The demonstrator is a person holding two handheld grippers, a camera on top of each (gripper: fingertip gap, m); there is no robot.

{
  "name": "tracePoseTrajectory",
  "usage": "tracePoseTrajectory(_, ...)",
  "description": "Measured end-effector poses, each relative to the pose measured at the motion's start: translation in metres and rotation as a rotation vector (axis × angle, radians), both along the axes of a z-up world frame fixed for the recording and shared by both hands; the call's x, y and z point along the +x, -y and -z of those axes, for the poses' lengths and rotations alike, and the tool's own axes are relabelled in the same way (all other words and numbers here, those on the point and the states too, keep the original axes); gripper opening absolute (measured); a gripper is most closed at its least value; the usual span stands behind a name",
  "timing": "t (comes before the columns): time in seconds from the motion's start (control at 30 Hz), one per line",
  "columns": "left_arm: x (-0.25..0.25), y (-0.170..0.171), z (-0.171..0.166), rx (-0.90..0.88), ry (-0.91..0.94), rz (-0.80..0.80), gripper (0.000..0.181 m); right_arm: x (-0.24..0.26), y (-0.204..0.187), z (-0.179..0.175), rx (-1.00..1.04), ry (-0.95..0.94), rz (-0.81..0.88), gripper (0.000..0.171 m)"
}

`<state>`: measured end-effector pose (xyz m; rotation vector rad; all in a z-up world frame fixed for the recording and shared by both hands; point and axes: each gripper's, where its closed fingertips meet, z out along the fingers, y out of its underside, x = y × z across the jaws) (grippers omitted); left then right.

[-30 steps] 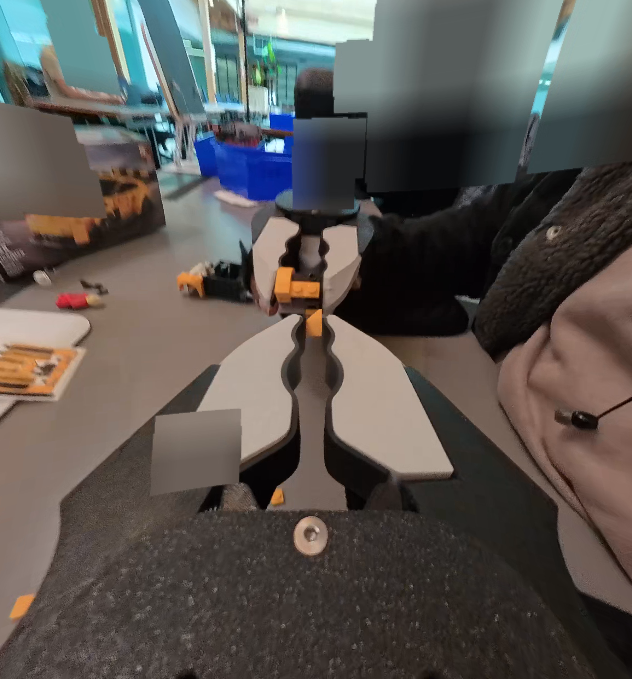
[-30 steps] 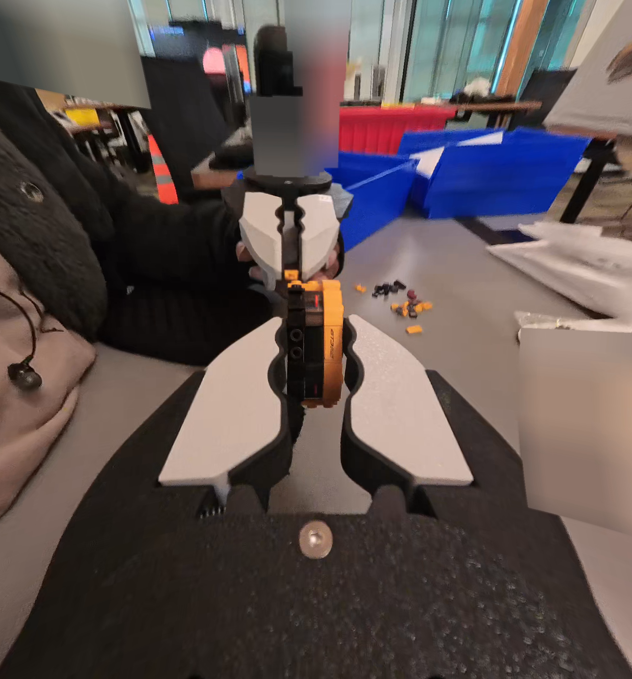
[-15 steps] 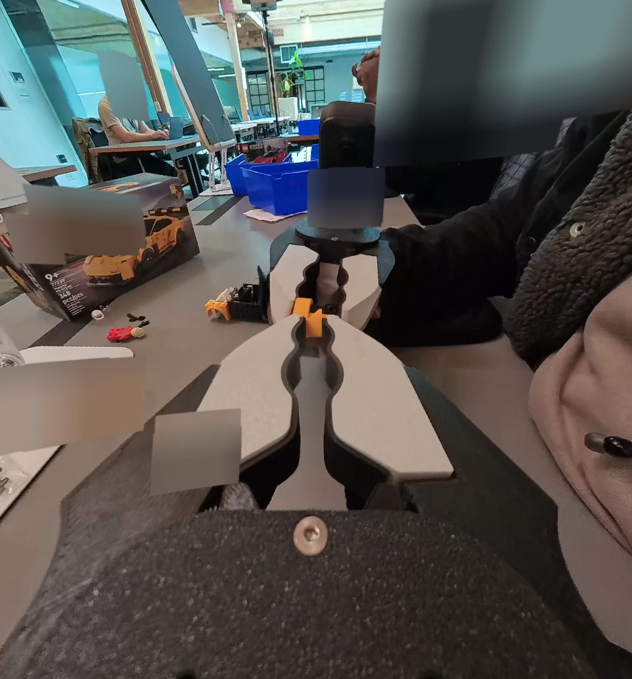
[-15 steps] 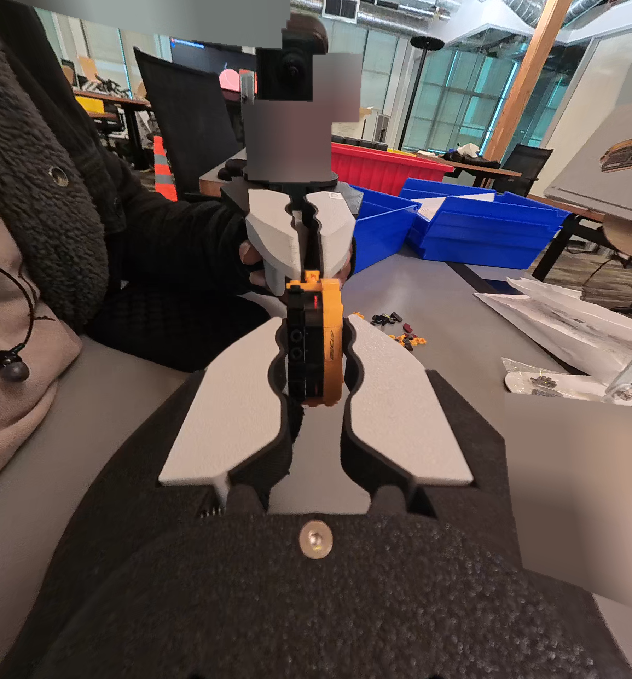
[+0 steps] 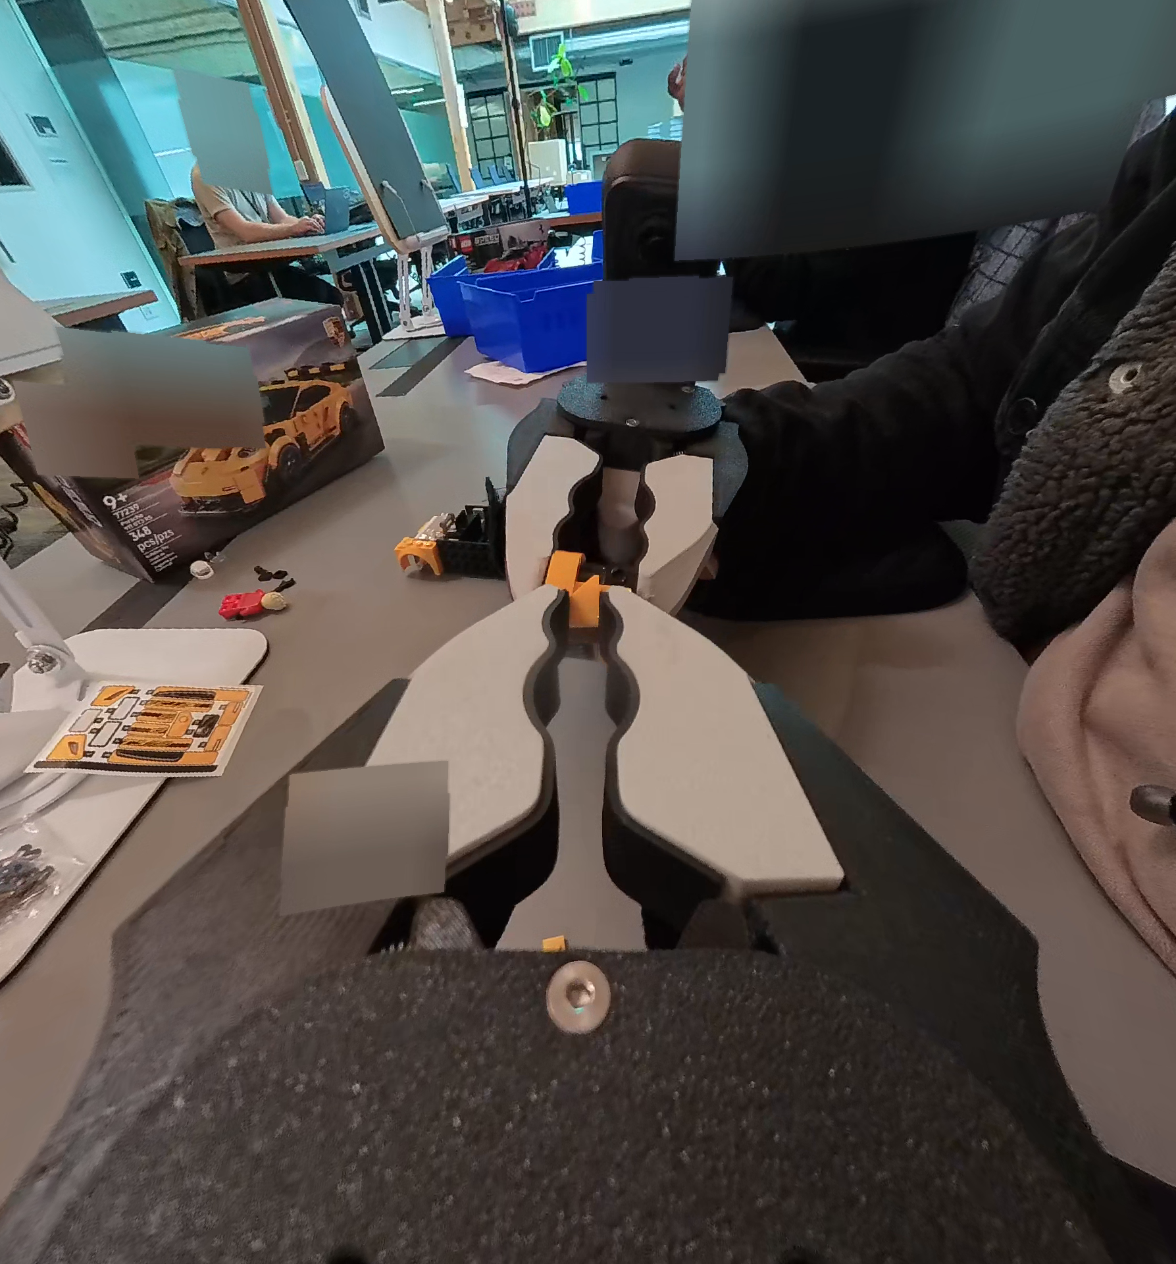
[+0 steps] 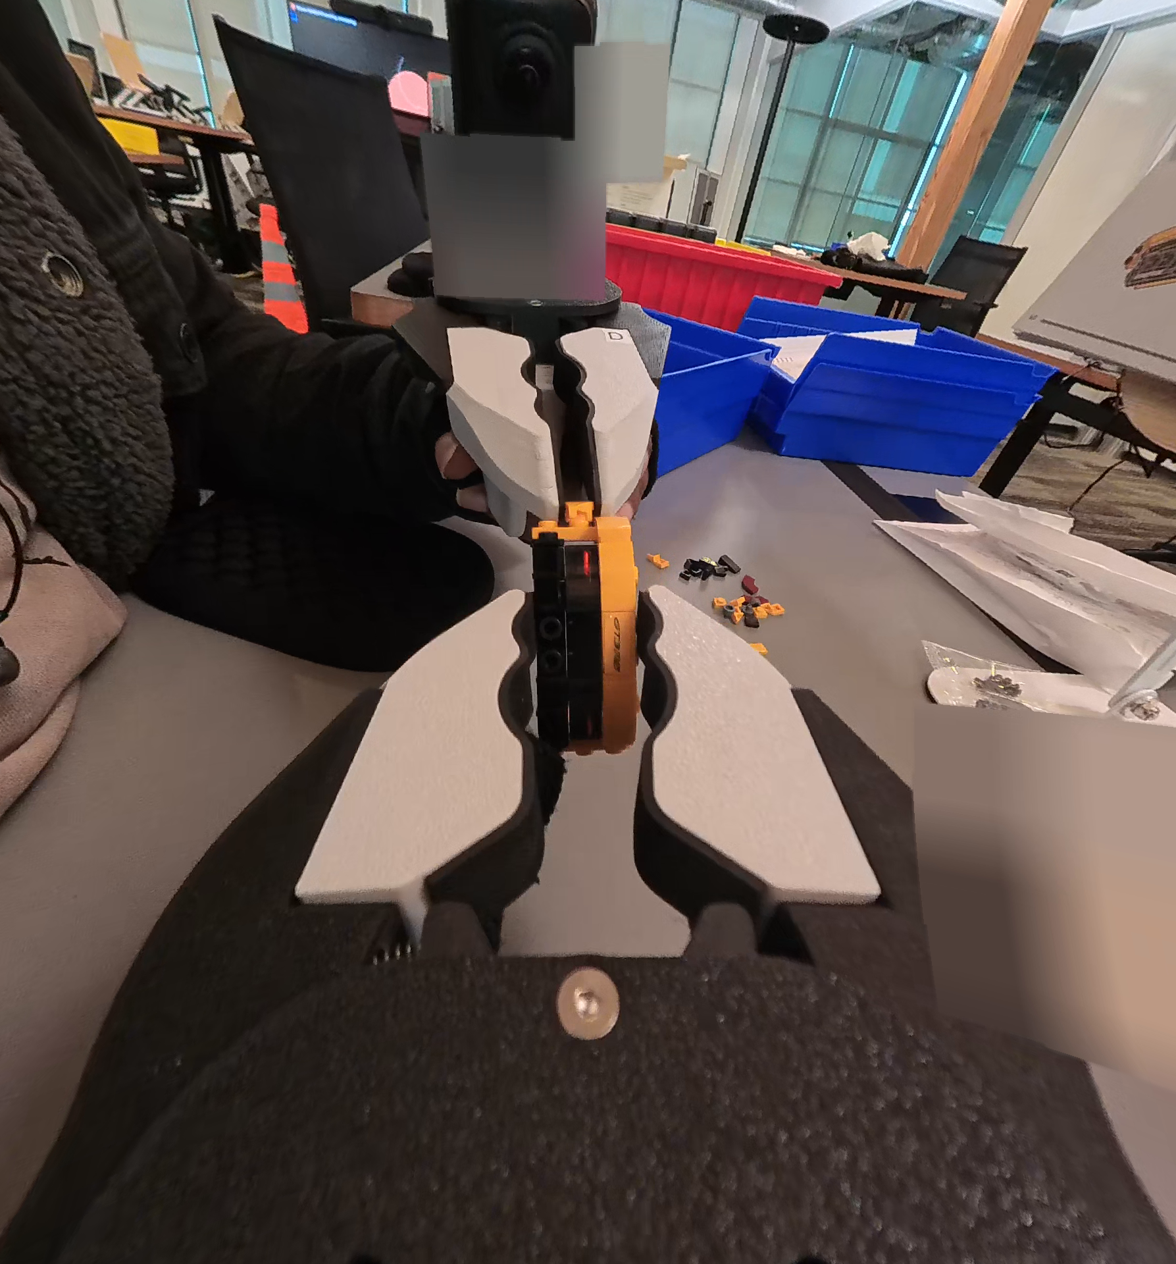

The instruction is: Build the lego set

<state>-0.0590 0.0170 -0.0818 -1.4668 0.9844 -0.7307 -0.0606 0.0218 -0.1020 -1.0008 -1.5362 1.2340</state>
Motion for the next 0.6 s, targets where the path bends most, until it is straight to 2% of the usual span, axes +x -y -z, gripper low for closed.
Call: tracePoseTrajectory(0.6,0.005,0.000,0.009,-0.017,-0.012,0.012,0.007,-0.003,0.004,0.021,0.038,0.114,-0.001,0.028)
